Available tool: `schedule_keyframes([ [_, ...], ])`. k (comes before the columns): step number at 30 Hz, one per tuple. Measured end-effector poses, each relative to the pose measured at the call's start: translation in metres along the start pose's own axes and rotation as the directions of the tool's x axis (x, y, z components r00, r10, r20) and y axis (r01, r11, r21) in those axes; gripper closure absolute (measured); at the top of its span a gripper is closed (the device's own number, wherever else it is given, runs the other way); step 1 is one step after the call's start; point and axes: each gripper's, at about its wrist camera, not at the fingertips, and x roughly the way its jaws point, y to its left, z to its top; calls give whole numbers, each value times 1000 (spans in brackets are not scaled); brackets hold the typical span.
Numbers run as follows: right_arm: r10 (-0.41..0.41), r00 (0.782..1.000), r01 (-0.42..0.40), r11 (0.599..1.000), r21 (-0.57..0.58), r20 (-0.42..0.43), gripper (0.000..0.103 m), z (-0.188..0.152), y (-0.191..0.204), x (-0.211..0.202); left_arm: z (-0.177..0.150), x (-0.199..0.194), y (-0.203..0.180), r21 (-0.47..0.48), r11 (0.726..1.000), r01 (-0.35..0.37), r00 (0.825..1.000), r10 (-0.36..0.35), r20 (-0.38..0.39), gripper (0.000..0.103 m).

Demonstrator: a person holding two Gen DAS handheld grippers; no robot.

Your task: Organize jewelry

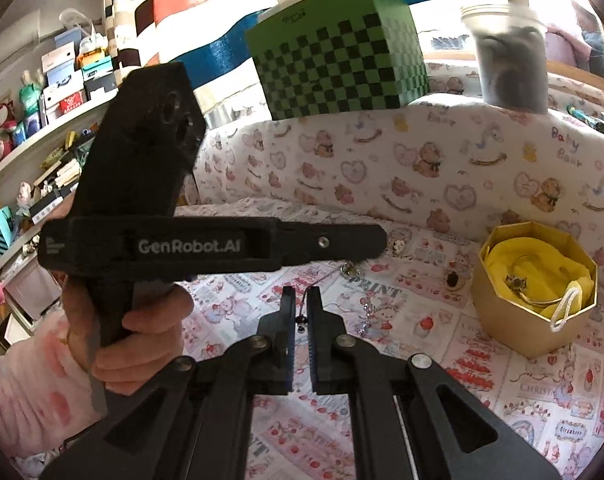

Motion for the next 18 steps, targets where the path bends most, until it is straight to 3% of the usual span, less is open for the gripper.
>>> schedule_keyframes([
  [5, -96, 995, 97, 995, 36, -39, 98, -3, -12, 10, 1, -6, 3, -71, 993, 96, 995, -95, 5, 92],
  [12, -253, 966, 258, 959, 113, -62, 98, 0, -39, 11, 4, -10, 14, -146, 977, 158, 987, -160, -2, 92],
  [13, -283, 957, 288, 950, 123, -59, 98, 0, -44, 9, 4, -12, 15, -154, 975, 161, 987, -162, 3, 92],
  [15, -321, 946, 325, 936, 134, -50, 98, 2, -50, 6, 6, -16, 15, -140, 980, 143, 990, -142, 13, 103],
  [18, -343, 938, 346, 922, 176, -47, 98, 4, -62, 1, 9, -20, 15, -123, 989, 83, 996, -80, 25, 103],
])
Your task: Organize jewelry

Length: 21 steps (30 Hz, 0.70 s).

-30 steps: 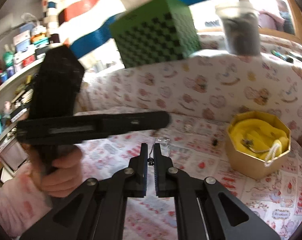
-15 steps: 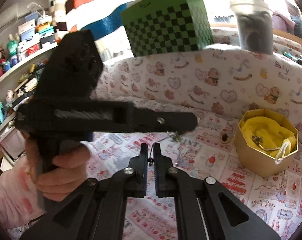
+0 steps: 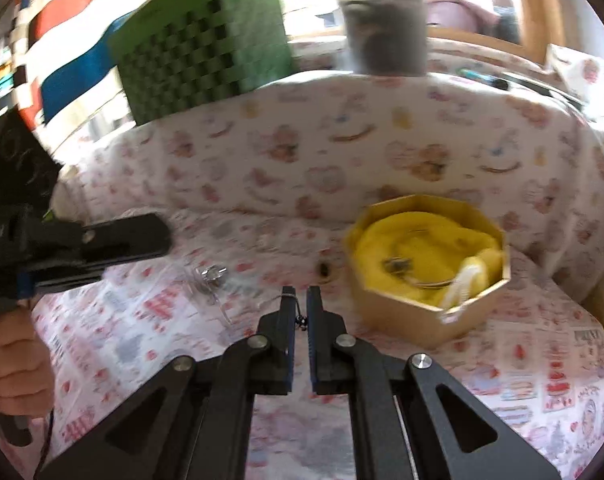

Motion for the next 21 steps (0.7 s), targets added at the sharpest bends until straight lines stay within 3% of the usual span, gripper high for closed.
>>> schedule_keyframes([
  [5, 32, 999, -32, 999, -12, 6, 98, 3, -3, -2, 0, 6, 0, 60, 989, -137, 991, 137, 4, 103],
  [9, 166, 985, -166, 986, 1, 37, 98, 5, 0, -14, -6, 14, -3, 103, 976, -193, 981, 194, -8, 102],
  [12, 280, 957, -282, 959, 13, 69, 98, 8, 0, -26, -9, 20, -6, 136, 962, -239, 970, 243, -13, 102],
  [18, 267, 957, -270, 963, 8, 115, 98, 11, 6, -36, -13, 24, -12, 207, 897, -390, 920, 391, 37, 100],
  [21, 236, 958, -239, 971, -4, 161, 98, 14, 4, -50, -13, 23, -13, 218, 885, -411, 911, 409, 55, 97],
])
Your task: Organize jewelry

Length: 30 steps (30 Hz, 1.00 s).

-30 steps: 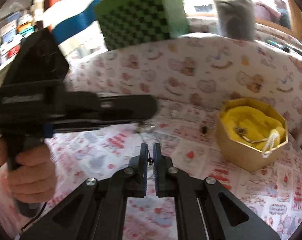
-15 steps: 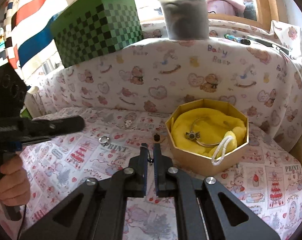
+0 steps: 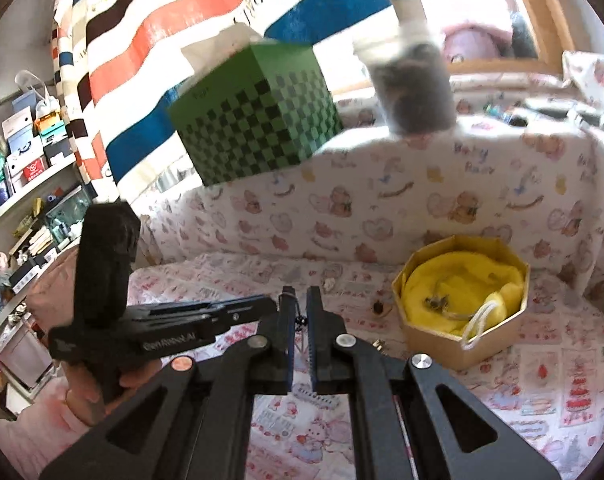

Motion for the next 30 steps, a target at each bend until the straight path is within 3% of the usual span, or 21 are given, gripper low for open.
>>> schedule_keyframes([
  [3, -58, 997, 58, 998, -6, 43, 98, 8, -5, -12, 0, 2, -4, 5, 1000, 17, 999, -17, -31, 91],
  [5, -105, 992, 105, 994, 2, 70, 98, 13, -10, -20, 1, 13, -13, 7, 1000, 27, 990, -26, -137, 91],
  [7, -164, 982, 164, 986, 7, 91, 98, 18, -15, -26, 2, 17, -23, 0, 998, 64, 984, -63, -164, 90],
  [11, -252, 959, 250, 968, 34, 127, 98, 24, -27, -35, 8, 29, -55, 77, 997, -9, 981, 23, -193, 87],
  [15, -316, 936, 311, 949, 59, 151, 98, 28, -37, -43, 10, 50, -71, 106, 992, -62, 963, 87, -254, 85],
  [19, -340, 926, 330, 940, 84, 163, 98, 32, -47, -50, 7, 72, -74, 104, 989, -102, 945, 129, -301, 85],
  [25, -345, 925, 333, 938, 97, 160, 98, 33, -52, -50, 7, 85, -72, 88, 990, -114, 944, 135, -302, 85],
  [27, -343, 926, 331, 939, 97, 160, 98, 33, -51, -50, 8, 87, -73, 96, 989, -114, 944, 138, -300, 91],
  [30, -333, 927, 319, 942, 103, 170, 98, 33, -51, -51, 7, 81, -77, 127, 987, -101, 945, 135, -299, 92],
])
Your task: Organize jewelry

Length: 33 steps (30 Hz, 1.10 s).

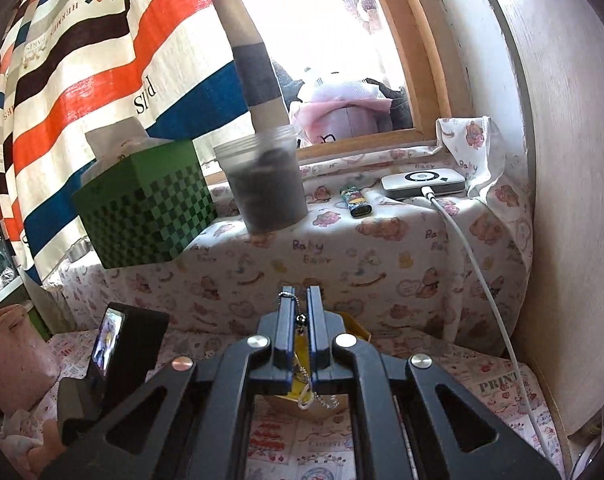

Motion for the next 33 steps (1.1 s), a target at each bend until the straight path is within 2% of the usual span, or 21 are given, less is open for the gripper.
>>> schedule_keyframes([
  [2, 10, 1000, -10, 1000, 2, 8, 98, 1, 0, -1, -2, -11, -2, -2, 1000, -12, 1000, 12, 23, 92],
  [6, 32, 999, -32, 999, 1, 13, 98, 0, 3, -3, 0, -44, 1, -12, 1000, 24, 997, -23, 80, 92],
  [9, 41, 998, -41, 999, 0, 40, 98, 1, 4, -6, 9, -70, -2, -6, 1000, -10, 987, 11, 161, 92],
  [11, 36, 998, -35, 999, -8, 55, 98, 2, 5, -9, 17, -80, 0, -2, 1000, 8, 982, -7, 187, 92],
  [14, 44, 997, -43, 999, -16, 57, 98, 6, 10, -8, 34, -84, 4, -33, 997, 76, 980, -68, 186, 92],
  [17, 25, 998, -23, 999, -39, 54, 98, 13, 17, 1, 44, -76, 3, -47, 995, 91, 978, -80, 194, 92],
  [20, -9, 999, 12, 999, -47, 48, 98, 17, 23, 10, 53, -60, -4, -61, 990, 128, 981, -117, 153, 92],
  [24, -65, 998, 66, 997, -51, 17, 98, 17, 21, 25, 53, -44, -13, -34, 997, 64, 989, -59, 135, 92],
  [30, -19, 997, 19, 1000, 7, -77, 98, 7, 0, 59, 50, -40, -10, -27, 998, 56, 989, -52, 139, 92],
  [33, 10, 995, -6, 999, 38, -101, 98, 2, -6, 66, 53, -39, -10, -11, 997, 77, 987, -75, 145, 92],
])
